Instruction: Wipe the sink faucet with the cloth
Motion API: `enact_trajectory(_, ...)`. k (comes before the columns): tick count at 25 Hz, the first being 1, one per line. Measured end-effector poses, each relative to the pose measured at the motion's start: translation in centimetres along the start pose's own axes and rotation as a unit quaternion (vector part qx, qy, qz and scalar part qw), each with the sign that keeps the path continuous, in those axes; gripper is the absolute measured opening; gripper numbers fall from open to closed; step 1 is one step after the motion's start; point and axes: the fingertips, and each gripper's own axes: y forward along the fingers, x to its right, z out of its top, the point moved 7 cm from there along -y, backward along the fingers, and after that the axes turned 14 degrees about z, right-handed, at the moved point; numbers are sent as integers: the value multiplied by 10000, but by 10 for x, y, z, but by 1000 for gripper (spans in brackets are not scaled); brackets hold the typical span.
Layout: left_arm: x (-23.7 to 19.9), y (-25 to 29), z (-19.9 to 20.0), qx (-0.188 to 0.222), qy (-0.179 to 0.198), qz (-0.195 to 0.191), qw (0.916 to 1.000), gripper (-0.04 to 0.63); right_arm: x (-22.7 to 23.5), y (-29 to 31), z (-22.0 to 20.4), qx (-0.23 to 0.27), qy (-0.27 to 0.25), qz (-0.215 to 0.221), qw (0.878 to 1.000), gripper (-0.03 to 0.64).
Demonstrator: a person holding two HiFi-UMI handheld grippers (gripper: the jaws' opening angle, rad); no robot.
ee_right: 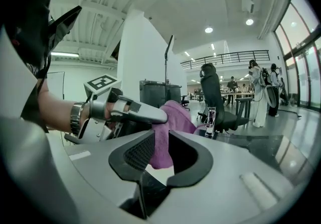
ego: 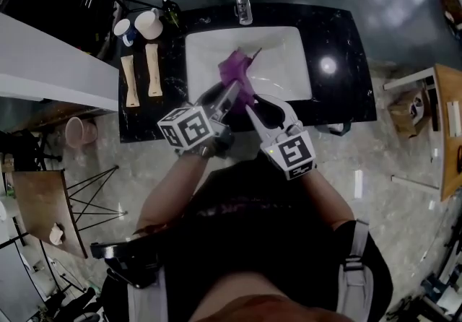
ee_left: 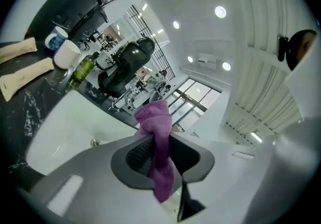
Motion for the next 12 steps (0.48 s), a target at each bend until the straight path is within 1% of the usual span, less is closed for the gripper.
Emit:
enact_trajectory(1,-3,-2,4,72,-36,55,10000,83,1,-6,0,117,136,6,9998,81)
enact_trajectory(2,-6,-4,8,136,-58,94,9998,83,3,-12,0,267,356,59,9990,11)
enact_trajectory(4,-8,-9,14,263,-71,146,9995,81,10,-23,-3,592,986,329,9928,11)
enact_trajectory(6,-7,-11,20,399,-42,184,9990,81,19,-32,-10,820,1603,638,9816,11)
enact_trajectory(7,-5,-11,23,469,-11,198,9987,81,24,-37,-12,871,1802,761,9768,11)
enact_trajectory(9,0,-8,29,616,49,216,9979,81,36,-45,-13,865,1951,911,9727,11)
enact_trajectory(12,10,0,34,817,187,244,9962,81,54,-65,-12,781,1963,1031,9720,11)
